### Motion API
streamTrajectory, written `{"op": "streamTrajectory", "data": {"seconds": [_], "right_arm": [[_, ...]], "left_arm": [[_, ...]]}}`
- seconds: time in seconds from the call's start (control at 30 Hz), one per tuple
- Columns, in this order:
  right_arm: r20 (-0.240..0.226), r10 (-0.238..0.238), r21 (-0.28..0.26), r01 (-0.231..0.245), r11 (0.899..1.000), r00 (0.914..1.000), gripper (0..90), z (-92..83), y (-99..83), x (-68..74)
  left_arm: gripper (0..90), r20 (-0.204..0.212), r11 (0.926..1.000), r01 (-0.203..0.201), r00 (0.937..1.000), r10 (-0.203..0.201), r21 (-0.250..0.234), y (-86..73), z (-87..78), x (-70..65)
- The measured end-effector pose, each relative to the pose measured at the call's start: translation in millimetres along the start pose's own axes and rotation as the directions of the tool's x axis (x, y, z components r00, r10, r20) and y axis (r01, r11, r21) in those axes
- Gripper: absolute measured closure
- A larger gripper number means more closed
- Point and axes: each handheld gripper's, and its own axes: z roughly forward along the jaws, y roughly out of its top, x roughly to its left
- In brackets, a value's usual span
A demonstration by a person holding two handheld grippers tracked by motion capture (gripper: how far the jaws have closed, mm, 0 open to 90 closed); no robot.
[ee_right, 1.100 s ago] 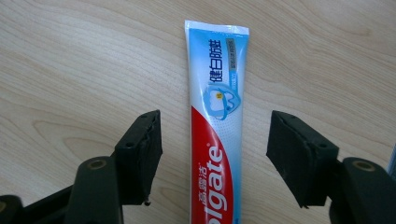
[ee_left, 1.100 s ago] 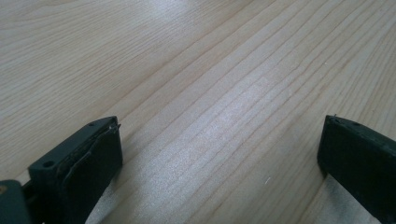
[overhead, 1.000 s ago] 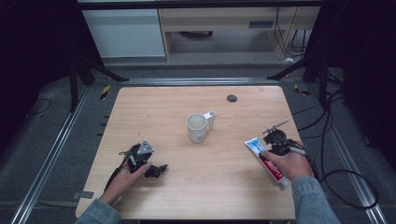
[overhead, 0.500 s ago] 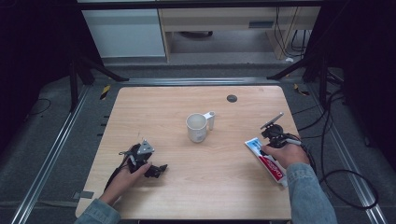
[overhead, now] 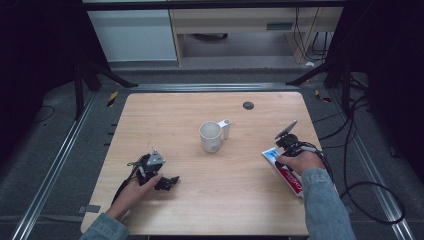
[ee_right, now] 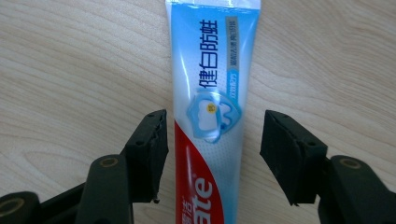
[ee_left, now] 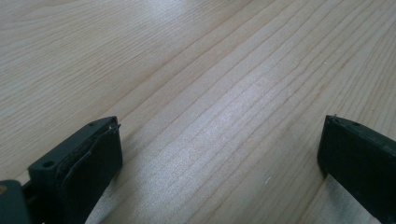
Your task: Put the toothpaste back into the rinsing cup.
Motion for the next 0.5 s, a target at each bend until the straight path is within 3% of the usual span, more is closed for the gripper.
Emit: {"op": "streamTrajectory", "data": {"seconds": [0.5], "right_arm": [[-0.012, 0.003, 0.07, -0.002, 0.998, 0.9999, 41.5, 23.4, 8.7, -1.3]], "left_arm": [[0.0, 0.001, 1.0, 0.0, 1.0, 0.0, -0.001, -0.1, 0.0, 0.1]]}}
